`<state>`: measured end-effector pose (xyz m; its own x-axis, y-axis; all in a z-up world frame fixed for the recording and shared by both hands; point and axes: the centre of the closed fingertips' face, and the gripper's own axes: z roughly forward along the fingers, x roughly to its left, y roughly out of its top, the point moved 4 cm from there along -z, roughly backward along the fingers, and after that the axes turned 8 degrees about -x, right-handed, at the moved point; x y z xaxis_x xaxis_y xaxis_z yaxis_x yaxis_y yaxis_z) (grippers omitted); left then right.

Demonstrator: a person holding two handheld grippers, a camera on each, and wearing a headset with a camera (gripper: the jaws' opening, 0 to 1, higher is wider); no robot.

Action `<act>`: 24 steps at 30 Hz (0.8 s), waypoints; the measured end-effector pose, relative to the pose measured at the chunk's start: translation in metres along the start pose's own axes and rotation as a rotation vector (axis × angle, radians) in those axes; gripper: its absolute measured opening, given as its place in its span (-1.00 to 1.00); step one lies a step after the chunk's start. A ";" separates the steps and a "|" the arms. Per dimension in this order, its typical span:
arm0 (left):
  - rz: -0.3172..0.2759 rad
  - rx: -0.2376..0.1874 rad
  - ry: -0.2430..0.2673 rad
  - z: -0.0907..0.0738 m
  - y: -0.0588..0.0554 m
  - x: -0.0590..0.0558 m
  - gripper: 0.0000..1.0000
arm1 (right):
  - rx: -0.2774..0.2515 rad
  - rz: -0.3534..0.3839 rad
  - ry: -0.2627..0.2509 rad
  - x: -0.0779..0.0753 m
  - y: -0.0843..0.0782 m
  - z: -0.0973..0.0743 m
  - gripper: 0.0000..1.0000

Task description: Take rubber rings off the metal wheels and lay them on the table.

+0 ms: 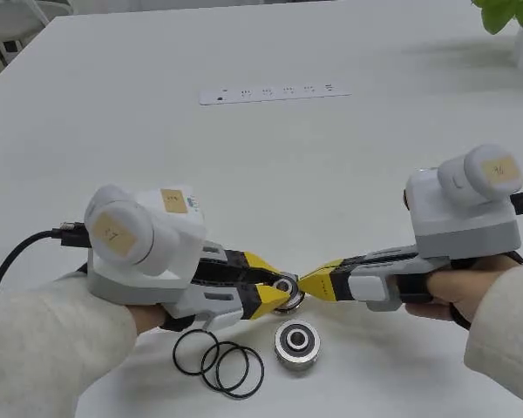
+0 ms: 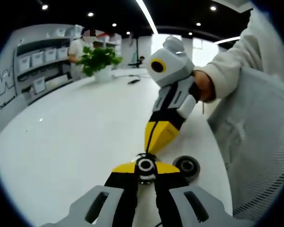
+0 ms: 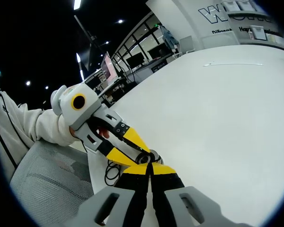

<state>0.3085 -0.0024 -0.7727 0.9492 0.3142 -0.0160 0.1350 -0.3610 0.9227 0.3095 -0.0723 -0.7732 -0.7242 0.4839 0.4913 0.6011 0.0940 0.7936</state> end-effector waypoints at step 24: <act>-0.001 -0.008 -0.001 0.000 0.000 0.000 -0.73 | -0.008 -0.017 0.020 0.003 0.002 0.001 -1.00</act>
<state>0.3089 -0.0025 -0.7729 0.9495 0.3133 -0.0169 0.1333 -0.3540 0.9257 0.3089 -0.0698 -0.7701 -0.7412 0.4649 0.4843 0.5859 0.0956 0.8047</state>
